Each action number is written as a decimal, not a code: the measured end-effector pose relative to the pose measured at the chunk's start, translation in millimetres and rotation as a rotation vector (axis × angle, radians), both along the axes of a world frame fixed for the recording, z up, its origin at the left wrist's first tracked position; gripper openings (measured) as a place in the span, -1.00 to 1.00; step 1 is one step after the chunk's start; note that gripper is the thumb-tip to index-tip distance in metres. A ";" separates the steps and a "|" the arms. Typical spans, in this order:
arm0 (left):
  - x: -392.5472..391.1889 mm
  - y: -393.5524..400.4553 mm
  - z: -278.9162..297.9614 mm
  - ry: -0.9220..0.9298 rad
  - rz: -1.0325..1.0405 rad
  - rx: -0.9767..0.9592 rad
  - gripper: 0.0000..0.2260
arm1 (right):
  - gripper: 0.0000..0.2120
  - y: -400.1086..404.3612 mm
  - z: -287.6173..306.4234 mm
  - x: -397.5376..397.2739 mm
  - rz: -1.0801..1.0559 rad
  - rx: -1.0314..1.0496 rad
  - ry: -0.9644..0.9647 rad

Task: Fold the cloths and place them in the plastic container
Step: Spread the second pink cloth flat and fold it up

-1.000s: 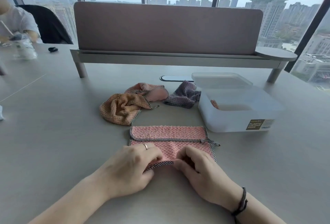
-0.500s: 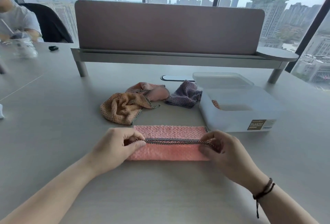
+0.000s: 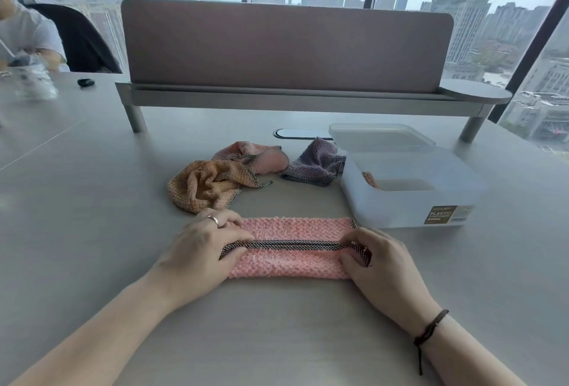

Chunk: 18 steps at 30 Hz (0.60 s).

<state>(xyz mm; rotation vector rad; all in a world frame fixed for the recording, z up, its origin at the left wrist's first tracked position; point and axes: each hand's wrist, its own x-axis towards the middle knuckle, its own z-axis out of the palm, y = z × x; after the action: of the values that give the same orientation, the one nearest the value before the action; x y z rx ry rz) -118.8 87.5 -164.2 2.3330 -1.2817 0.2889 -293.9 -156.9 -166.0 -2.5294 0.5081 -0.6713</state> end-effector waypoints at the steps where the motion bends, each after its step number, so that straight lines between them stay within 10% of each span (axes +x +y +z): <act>1: -0.6 -0.2 0.7 -0.031 -0.028 0.030 -0.79 | -0.85 0.2 -1.0 0.2 -0.002 -0.013 0.001; 10: -8.1 10.2 2.3 0.081 -0.157 0.398 -0.29 | -0.76 20.6 6.6 -8.1 -0.071 -0.379 -0.037; 18: -20.3 28.4 5.7 0.024 -0.166 0.198 -0.39 | -0.30 84.6 5.6 5.5 -0.020 -0.210 0.258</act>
<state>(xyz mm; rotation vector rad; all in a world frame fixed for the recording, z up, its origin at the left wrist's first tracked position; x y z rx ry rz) -139.1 115.9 -158.5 2.3626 -1.5431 0.0836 -288.4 -72.4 -160.4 -2.8316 0.5775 -0.4253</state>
